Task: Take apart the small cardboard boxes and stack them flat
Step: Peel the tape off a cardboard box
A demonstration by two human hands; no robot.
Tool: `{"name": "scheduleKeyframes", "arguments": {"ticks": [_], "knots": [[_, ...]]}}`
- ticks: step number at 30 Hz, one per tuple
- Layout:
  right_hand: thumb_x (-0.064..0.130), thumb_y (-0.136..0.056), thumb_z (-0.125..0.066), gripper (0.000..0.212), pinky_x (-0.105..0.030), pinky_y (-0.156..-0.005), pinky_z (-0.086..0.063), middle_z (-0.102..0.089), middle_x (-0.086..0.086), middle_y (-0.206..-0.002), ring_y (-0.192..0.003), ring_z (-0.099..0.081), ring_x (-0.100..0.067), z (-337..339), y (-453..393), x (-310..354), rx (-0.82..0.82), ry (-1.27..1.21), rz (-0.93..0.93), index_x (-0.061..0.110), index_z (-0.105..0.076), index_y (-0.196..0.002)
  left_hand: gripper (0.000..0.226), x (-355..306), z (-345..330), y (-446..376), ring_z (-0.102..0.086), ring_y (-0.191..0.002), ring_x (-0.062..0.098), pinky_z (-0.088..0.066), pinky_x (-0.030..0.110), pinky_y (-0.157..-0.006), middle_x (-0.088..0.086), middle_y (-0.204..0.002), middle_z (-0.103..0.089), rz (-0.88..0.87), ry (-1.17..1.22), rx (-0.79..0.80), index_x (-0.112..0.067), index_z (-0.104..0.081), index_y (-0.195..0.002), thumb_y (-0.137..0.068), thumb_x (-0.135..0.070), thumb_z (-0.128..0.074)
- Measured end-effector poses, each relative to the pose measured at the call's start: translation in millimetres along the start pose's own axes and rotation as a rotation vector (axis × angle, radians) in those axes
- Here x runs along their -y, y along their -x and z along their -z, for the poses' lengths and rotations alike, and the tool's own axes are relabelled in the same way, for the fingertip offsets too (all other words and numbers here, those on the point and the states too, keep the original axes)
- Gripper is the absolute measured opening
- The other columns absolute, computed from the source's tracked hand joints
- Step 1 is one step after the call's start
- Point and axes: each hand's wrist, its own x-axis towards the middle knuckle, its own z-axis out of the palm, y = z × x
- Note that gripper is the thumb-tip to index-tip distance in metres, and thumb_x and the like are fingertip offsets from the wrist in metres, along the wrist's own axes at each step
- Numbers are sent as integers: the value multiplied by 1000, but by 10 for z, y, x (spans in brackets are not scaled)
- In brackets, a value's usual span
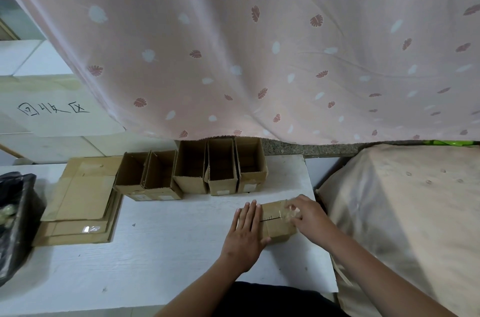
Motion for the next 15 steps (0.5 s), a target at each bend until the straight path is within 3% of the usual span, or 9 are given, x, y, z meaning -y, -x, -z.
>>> {"name": "scheduleKeyframes", "arguments": {"ticks": [3,8,11,15], "knots": [[14,-83,-72,42,-30,-66,-45,-46,10,-83,-69,-52,-13,24,7,46,-12,66,10,34,-46,-109,81,1,-3,-1,32,-147,26,17,44,-120,8,-160,31,2,-6,-2,-11,26,-152,-102,-61,-13],[19,-84,-75,28,-20,-78,-36,-44,17,-85,-93,-47,-12,-59,-25,20,-3,109,50,24,-69,-111,81,9,-32,7,32,-147,25,19,43,-120,8,-161,31,5,-3,-3,-10,25,-153,-103,-61,-14],[18,-85,-76,29,-6,-71,-33,-43,7,-94,-84,-51,-7,-110,-41,-4,40,71,31,17,-73,-113,81,8,-25,8,32,-147,26,22,46,-119,8,-161,31,6,-16,-7,-10,24,-154,-102,-61,-13],[17,-78,-83,18,-3,-66,-33,-42,5,-101,-74,-50,-2,-107,-54,-32,79,44,11,12,-76,-94,82,-4,-13,17,32,-146,27,22,42,-118,8,-161,31,5,-11,-10,-10,25,-153,-103,-60,-15]]}}
